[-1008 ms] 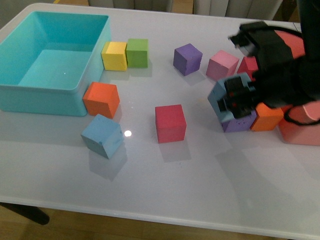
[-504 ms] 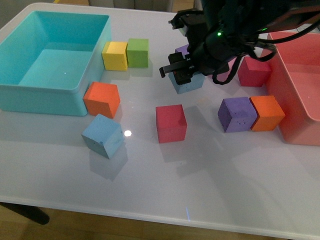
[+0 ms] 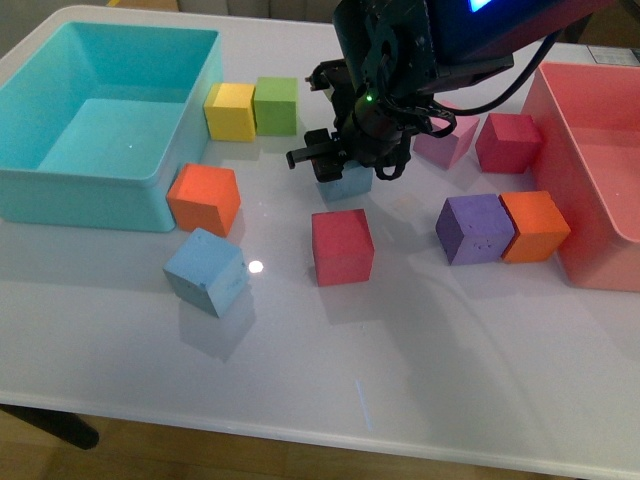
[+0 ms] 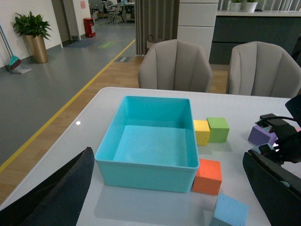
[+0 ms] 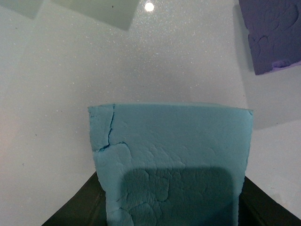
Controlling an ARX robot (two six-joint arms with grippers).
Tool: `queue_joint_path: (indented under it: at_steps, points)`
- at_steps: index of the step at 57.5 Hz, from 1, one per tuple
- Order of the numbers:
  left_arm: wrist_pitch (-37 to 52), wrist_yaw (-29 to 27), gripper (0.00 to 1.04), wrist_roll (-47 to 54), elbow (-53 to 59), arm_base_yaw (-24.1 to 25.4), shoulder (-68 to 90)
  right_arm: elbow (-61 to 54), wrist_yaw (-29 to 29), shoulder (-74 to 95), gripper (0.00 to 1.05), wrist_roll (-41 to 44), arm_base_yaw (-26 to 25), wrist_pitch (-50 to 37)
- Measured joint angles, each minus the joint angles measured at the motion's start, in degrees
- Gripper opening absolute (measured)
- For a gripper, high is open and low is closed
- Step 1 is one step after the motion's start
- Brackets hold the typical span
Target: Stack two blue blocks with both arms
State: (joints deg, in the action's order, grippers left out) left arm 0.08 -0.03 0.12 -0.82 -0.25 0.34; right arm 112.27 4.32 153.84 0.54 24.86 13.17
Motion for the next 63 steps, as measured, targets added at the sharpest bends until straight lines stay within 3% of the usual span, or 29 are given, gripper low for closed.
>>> queue_joint_path:
  at_steps: [9, 28, 46, 63]
  points:
    - [0.0, 0.02, 0.96, 0.0, 0.0, 0.0, 0.0, 0.11, -0.13, 0.04, 0.48, 0.04, -0.11, -0.46]
    - [0.0, 0.0, 0.96, 0.0, 0.0, 0.0, 0.0, -4.48, -1.73, -1.09, 0.97, -0.85, -0.81, -4.87]
    - [0.0, 0.0, 0.96, 0.0, 0.0, 0.0, 0.0, -18.93, -0.52, -13.22, 0.96, 0.79, -2.47, -17.18]
    - [0.0, 0.0, 0.96, 0.0, 0.0, 0.0, 0.0, -45.35, -1.7, -36.44, 0.96, 2.4, -4.5, -34.34]
